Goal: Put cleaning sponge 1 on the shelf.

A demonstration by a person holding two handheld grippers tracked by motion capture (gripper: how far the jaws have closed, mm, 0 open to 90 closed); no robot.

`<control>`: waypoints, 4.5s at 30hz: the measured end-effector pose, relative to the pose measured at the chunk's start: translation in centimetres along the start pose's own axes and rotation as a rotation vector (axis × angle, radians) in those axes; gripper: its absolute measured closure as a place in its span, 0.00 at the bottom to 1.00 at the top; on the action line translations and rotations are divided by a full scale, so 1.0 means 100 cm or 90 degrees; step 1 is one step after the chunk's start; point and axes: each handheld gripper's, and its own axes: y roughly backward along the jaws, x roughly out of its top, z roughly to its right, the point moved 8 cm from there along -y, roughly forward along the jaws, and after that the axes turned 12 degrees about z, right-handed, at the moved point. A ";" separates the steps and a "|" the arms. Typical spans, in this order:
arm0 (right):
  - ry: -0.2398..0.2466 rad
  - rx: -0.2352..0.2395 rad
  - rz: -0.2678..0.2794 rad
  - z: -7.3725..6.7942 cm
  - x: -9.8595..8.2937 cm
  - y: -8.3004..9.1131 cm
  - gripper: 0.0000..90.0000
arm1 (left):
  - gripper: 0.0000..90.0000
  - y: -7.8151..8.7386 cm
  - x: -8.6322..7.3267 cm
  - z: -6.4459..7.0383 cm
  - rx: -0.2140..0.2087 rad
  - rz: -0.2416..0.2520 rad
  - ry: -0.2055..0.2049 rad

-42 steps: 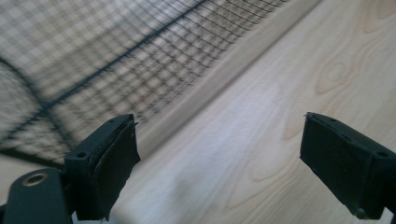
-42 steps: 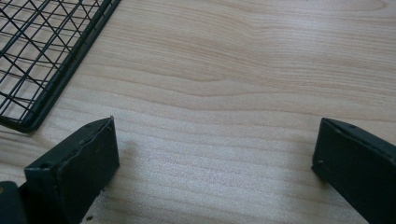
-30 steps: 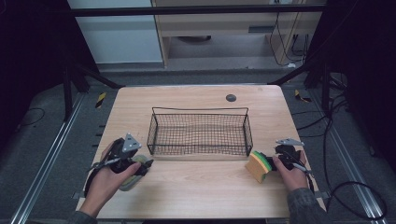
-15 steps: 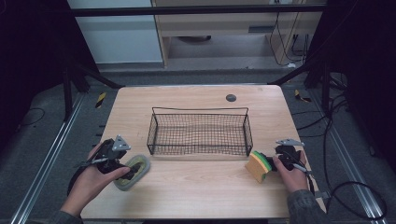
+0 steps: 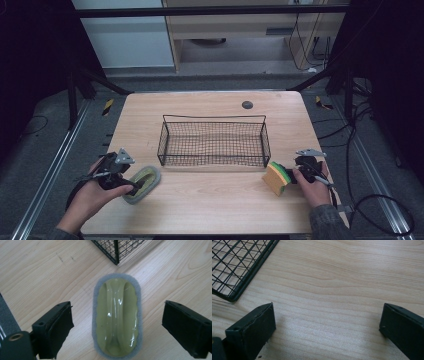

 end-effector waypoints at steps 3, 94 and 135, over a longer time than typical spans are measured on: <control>0.001 0.003 -0.001 0.000 0.000 0.000 0.00 | 0.17 0.000 0.008 0.001 0.014 -0.005 -0.013; 0.009 0.017 -0.001 0.001 -0.002 0.004 0.01 | 0.79 0.006 0.132 -0.012 -0.033 -0.004 -0.311; 0.020 0.030 0.000 0.000 -0.003 0.004 0.00 | 0.79 -0.054 0.195 0.022 -0.070 0.003 -0.473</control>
